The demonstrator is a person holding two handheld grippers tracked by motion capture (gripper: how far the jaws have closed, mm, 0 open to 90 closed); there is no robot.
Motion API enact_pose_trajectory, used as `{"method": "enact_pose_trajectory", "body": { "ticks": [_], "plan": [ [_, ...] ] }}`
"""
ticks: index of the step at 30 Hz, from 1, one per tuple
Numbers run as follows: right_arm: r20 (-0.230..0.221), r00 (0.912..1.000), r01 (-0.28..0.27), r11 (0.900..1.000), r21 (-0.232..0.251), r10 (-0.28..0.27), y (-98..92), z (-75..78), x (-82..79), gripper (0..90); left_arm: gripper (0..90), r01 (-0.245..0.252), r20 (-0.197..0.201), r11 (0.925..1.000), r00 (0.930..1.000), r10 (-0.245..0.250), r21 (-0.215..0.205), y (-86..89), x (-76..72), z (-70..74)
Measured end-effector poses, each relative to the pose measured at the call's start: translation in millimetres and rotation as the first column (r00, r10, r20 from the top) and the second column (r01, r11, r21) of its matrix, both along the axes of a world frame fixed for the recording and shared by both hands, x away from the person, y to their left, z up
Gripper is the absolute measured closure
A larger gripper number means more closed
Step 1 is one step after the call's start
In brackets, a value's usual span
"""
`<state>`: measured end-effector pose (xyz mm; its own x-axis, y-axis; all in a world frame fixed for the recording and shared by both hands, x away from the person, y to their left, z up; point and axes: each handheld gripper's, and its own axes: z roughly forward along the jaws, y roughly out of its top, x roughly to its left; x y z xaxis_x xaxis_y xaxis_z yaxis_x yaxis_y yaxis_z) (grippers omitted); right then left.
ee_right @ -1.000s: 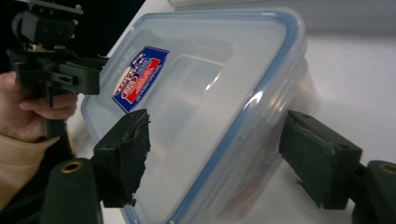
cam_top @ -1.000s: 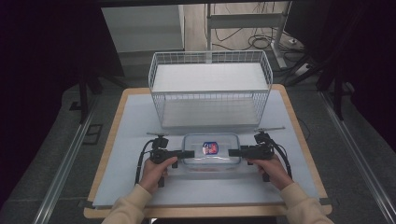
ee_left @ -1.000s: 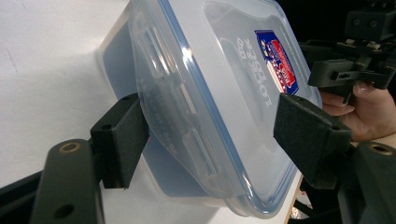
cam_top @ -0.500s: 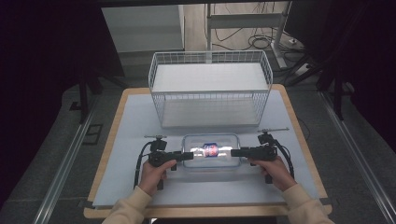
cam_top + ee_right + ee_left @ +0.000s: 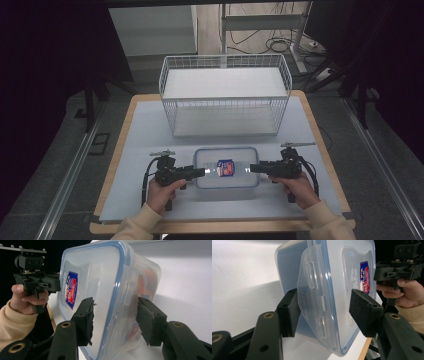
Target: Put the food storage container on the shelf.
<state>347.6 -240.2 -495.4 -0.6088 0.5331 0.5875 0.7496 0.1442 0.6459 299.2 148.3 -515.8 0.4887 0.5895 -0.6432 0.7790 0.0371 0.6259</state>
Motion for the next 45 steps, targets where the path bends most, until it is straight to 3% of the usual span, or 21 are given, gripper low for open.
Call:
{"method": "enact_pose_trajectory", "body": {
  "ticks": [11,26,45],
  "plan": [
    [-0.008,0.9999,0.011,0.999,0.039,-0.011,-3.9,-1.2,-5.0,53.3,44.6,0.008,0.021,0.9999,0.9998,-0.008,0.013,0.0,-3.5,2.5],
    [0.03,0.9994,0.015,0.999,0.051,-0.017,-3.4,1.4,-8.3,54.6,46.0,-0.017,0.066,0.9992,0.9977,0.015,0.036,-0.8,-7.7,12.1],
    [0.124,0.9922,0.007,0.998,0.064,-0.015,0.0,31.1,-1.8,54.3,46.4,-0.024,0.142,0.9986,0.9897,0.017,0.047,2.8,-0.6,44.0]
  ]
}}
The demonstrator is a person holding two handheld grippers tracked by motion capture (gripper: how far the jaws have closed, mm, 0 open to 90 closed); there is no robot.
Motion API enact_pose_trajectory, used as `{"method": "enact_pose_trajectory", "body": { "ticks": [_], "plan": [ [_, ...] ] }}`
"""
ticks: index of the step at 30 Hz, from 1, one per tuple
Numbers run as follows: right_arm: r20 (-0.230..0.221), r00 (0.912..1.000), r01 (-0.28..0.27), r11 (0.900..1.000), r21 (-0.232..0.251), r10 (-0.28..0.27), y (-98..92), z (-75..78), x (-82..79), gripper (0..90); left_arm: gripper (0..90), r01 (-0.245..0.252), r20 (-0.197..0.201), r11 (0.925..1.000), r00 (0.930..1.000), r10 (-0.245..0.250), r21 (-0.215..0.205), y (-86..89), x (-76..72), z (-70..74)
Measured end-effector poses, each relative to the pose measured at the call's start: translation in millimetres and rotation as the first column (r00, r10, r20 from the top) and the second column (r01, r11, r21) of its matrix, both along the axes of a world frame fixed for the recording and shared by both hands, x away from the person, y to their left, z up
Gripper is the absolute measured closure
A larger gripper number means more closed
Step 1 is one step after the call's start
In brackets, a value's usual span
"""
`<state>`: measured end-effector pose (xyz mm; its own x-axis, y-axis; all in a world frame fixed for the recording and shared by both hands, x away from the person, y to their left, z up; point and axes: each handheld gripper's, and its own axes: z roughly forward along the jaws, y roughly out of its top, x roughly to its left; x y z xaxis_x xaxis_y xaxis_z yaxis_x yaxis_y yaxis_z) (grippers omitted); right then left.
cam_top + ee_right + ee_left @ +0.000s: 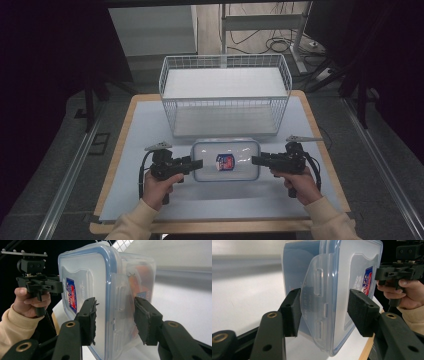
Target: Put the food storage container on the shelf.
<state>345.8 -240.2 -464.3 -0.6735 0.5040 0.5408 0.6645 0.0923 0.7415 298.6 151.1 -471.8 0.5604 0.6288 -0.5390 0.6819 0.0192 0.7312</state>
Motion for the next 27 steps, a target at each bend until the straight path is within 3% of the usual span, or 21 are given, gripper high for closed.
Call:
{"method": "enact_pose_trajectory", "body": {
  "ticks": [6,27],
  "plan": [
    [0.029,0.9996,0.004,1.0,0.007,-0.004,2.2,15.4,5.2,54.3,46.3,-0.004,0.023,1.0,0.9997,0.004,-0.003,1.5,5.8,13.8],
    [0.138,0.9902,0.016,0.999,0.029,-0.02,9.1,83.8,26.7,54.3,46.2,-0.012,0.136,0.9999,0.9907,0.013,-0.003,8.4,32.7,89.0]
  ]
}}
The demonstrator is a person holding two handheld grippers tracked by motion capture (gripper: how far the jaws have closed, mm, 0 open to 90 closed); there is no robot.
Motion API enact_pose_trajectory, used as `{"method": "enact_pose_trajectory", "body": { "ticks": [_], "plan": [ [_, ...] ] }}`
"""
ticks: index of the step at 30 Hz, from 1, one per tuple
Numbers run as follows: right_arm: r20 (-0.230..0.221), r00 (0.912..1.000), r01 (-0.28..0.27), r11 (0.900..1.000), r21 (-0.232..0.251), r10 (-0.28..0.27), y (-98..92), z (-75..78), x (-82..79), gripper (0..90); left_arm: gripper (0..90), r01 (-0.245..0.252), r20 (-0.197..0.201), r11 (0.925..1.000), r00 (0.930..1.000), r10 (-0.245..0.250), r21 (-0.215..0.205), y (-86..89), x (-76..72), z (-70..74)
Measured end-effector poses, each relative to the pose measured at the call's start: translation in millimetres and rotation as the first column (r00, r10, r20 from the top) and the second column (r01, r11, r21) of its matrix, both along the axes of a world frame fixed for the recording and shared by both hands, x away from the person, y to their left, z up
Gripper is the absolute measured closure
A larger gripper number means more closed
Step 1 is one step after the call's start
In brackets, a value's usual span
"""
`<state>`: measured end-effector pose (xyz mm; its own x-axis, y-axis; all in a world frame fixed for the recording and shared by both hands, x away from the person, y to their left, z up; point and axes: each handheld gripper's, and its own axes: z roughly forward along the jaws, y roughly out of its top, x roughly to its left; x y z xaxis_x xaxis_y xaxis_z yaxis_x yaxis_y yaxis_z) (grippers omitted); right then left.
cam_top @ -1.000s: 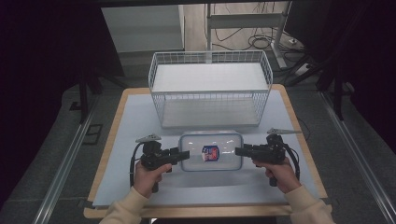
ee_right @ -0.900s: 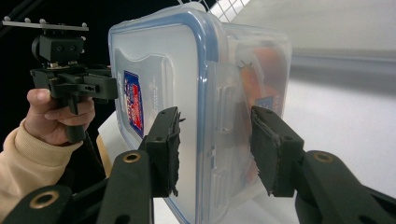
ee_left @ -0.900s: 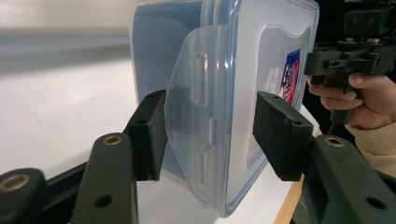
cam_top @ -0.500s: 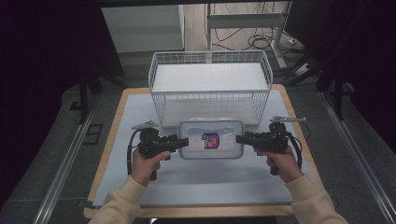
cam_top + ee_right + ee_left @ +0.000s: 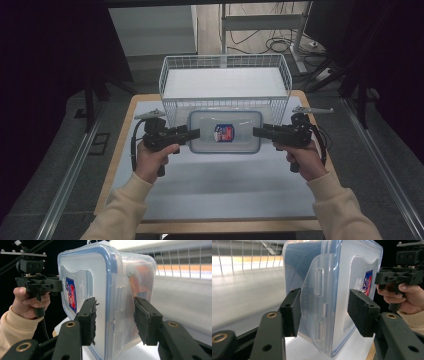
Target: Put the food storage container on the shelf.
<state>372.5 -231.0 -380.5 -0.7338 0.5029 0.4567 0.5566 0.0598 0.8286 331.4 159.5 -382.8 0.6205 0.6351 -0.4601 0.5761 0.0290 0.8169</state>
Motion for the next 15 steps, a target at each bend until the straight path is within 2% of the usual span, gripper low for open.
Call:
{"method": "enact_pose_trajectory", "body": {
  "ticks": [1,4,5,6,8,9,15],
  "plan": [
    [0.015,0.9999,0.001,1.0,-0.001,-0.001,1.0,8.5,2.7,54.3,46.2,0.001,0.005,1.0,1.0,-0.001,-0.002,0.5,1.6,3.8],
    [0.025,0.9997,0.002,1.0,-0.003,-0.002,2.3,17.2,5.7,54.3,46.2,0.0,0.017,1.0,0.9998,0.0,-0.006,2.3,6.5,14.9],
    [0.034,0.9994,0.001,1.0,-0.006,-0.001,3.7,26.2,8.9,54.3,46.2,0.002,0.025,1.0,0.9997,-0.002,-0.005,3.2,8.5,18.6],
    [0.034,0.9994,0.001,1.0,-0.006,-0.001,3.7,26.2,8.9,54.3,46.2,0.001,0.028,1.0,0.9996,-0.001,-0.01,3.9,10.4,22.3],
    [0.047,0.9989,0.004,1.0,-0.012,-0.004,6.3,39.1,14.7,54.3,46.2,0.004,0.038,0.9999,0.9993,-0.004,-0.01,5.8,15.3,29.3],
    [0.047,0.9989,0.004,1.0,-0.012,-0.004,6.3,39.1,14.7,54.3,46.2,0.005,0.04,0.9999,0.9992,-0.005,-0.01,6.7,17.8,32.7],
    [0.058,0.9983,0.005,1.0,-0.027,-0.003,12.6,62.3,32.7,54.3,46.2,0.005,0.039,0.9997,0.9992,-0.004,-0.026,12.3,37.6,49.5]
  ]
}}
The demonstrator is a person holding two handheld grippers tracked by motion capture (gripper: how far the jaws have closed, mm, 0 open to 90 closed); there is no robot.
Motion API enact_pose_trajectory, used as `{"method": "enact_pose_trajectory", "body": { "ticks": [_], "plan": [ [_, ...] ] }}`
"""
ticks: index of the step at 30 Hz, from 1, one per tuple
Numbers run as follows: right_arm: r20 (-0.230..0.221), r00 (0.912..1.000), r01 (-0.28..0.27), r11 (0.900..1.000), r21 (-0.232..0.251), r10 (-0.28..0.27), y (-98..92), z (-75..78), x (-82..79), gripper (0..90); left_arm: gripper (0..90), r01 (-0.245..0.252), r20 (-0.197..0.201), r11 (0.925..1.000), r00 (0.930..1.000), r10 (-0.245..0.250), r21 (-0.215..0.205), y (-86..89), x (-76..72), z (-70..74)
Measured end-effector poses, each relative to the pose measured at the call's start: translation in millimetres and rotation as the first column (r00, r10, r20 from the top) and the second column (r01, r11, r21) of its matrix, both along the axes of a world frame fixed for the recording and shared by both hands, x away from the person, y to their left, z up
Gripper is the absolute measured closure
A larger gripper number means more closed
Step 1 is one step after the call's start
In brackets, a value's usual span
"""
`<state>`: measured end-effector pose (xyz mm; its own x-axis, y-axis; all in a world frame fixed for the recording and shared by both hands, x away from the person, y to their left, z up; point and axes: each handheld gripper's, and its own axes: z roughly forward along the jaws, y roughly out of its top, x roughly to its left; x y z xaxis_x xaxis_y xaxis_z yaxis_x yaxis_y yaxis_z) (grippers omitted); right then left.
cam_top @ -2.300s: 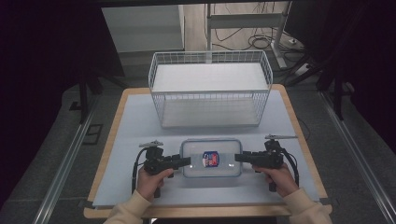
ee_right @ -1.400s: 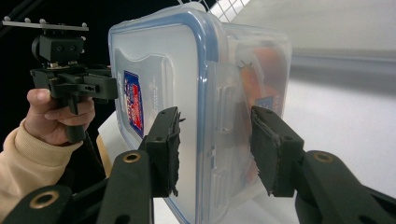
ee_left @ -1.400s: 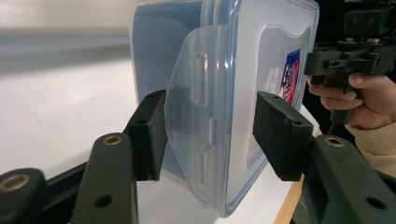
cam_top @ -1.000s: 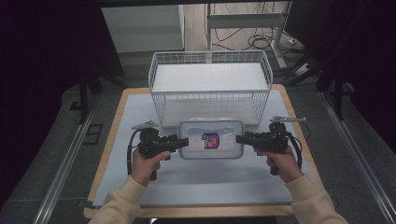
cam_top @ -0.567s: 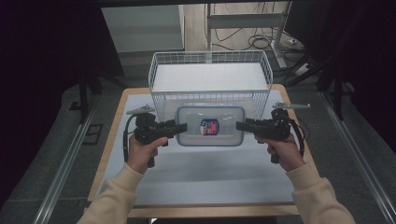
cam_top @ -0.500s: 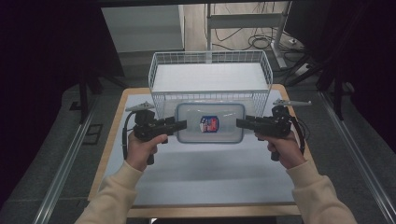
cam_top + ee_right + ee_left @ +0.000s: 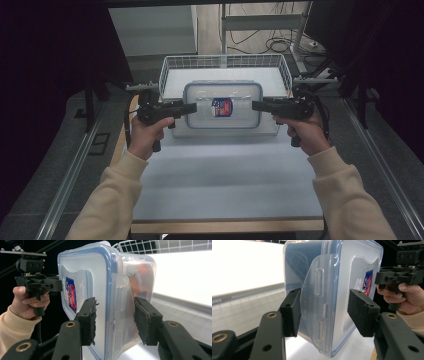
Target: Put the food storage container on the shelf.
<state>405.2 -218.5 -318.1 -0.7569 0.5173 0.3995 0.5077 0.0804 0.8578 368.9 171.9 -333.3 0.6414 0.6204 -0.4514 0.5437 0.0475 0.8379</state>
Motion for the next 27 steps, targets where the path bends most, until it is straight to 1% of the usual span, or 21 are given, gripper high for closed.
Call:
{"method": "enact_pose_trajectory", "body": {
  "ticks": [1,2,3,5,6,7,8,9,10,11,12,13,14,15,16,17,18,19,20,23,27],
  "plan": [
    [0.0,1.0,0.0,1.0,0.0,0.0,0.0,0.0,0.0,54.3,46.2,0.0,0.0,1.0,1.0,0.0,0.0,0.0,0.0,0.0],
    [0.001,1.0,0.003,1.0,-0.001,-0.003,1.5,5.7,6.7,54.3,46.2,0.002,0.004,1.0,1.0,-0.002,-0.006,1.7,7.4,3.5],
    [0.001,1.0,0.003,1.0,-0.001,-0.003,1.5,5.7,6.7,54.3,46.2,0.002,0.004,1.0,1.0,-0.002,-0.006,1.7,7.4,3.5],
    [0.005,1.0,0.008,1.0,-0.004,-0.008,4.0,13.7,17.0,54.2,46.3,0.0,0.005,0.9999,1.0,0.0,-0.014,4.1,18.4,10.1],
    [0.005,1.0,0.008,1.0,-0.004,-0.008,4.6,16.3,20.3,54.2,46.3,0.0,0.005,0.9999,1.0,0.0,-0.014,4.1,18.4,10.1],
    [0.005,1.0,0.008,1.0,-0.004,-0.008,4.6,16.3,20.3,54.2,46.3,0.001,0.005,0.9999,1.0,-0.001,-0.015,4.8,22.1,12.2],
    [0.002,0.9999,0.011,1.0,-0.006,-0.011,5.9,21.4,26.8,54.2,46.2,0.004,0.003,0.9998,1.0,-0.004,-0.019,5.9,29.5,16.2],
    [0.0,0.9999,0.013,1.0,-0.007,-0.013,6.4,23.8,29.9,54.2,46.2,0.004,0.003,0.9998,1.0,-0.004,-0.019,5.9,29.5,16.2],
    [-0.001,0.9999,0.013,1.0,-0.009,-0.013,6.8,26.1,33.0,54.2,46.2,0.004,-0.005,0.9997,1.0,-0.004,-0.024,6.8,36.8,19.4],
    [-0.001,0.9999,0.013,1.0,-0.009,-0.013,6.8,26.1,33.0,54.2,46.2,0.004,-0.005,0.9997,1.0,-0.004,-0.024,6.8,36.8,19.4],
    [-0.012,0.9998,0.017,1.0,-0.011,-0.017,7.5,30.0,39.2,54.2,46.2,0.006,-0.009,0.9997,0.9999,-0.006,-0.025,7.0,44.0,21.9],
    [-0.012,0.9998,0.017,1.0,-0.011,-0.017,7.5,30.0,39.2,54.2,46.2,0.006,-0.009,0.9997,0.9999,-0.006,-0.025,7.0,44.0,21.9],
    [-0.022,0.9996,0.017,1.0,-0.011,-0.017,7.4,32.8,47.3,54.1,46.2,0.003,-0.015,0.9996,0.9999,-0.003,-0.03,6.5,49.7,23.6],
    [-0.022,0.9996,0.017,1.0,-0.011,-0.017,7.4,32.8,47.3,54.1,46.2,0.003,-0.015,0.9996,0.9999,-0.003,-0.03,6.5,49.7,23.6],
    [-0.023,0.9996,0.017,1.0,-0.011,-0.017,7.2,33.3,49.1,54.1,46.2,0.006,-0.018,0.9996,0.9998,-0.007,-0.028,6.2,55.2,24.2],
    [-0.025,0.9996,0.016,1.0,-0.013,-0.016,6.7,34.5,54.8,54.1,46.2,0.007,-0.023,0.9996,0.9997,-0.008,-0.029,5.9,57.9,24.4],
    [-0.036,0.9992,0.017,1.0,-0.013,-0.018,5.9,35.1,61.4,54.0,46.4,0.009,-0.039,0.9994,0.9992,-0.011,-0.033,4.8,65.3,24.3],
    [-0.036,0.9992,0.017,1.0,-0.013,-0.018,5.9,35.1,61.4,54.0,46.5,0.009,-0.039,0.9994,0.9992,-0.011,-0.033,4.8,65.3,24.3],
    [-0.043,0.9988,0.025,1.0,-0.013,-0.025,4.8,35.0,68.9,53.9,46.5,0.012,-0.047,0.9994,0.9988,-0.014,-0.033,4.3,72.3,23.3],
    [-0.047,0.9986,0.026,1.0,-0.007,-0.027,3.8,33.8,75.7,53.8,46.7,0.018,-0.049,0.9993,0.9986,-0.02,-0.033,3.8,78.6,21.7],
    [-0.077,0.9962,0.042,0.999,0.004,-0.042,2.4,28.7,85.9,53.8,47.0,0.015,-0.077,0.9989,0.9968,-0.019,-0.045,2.8,90.4,15.8]
  ]
}}
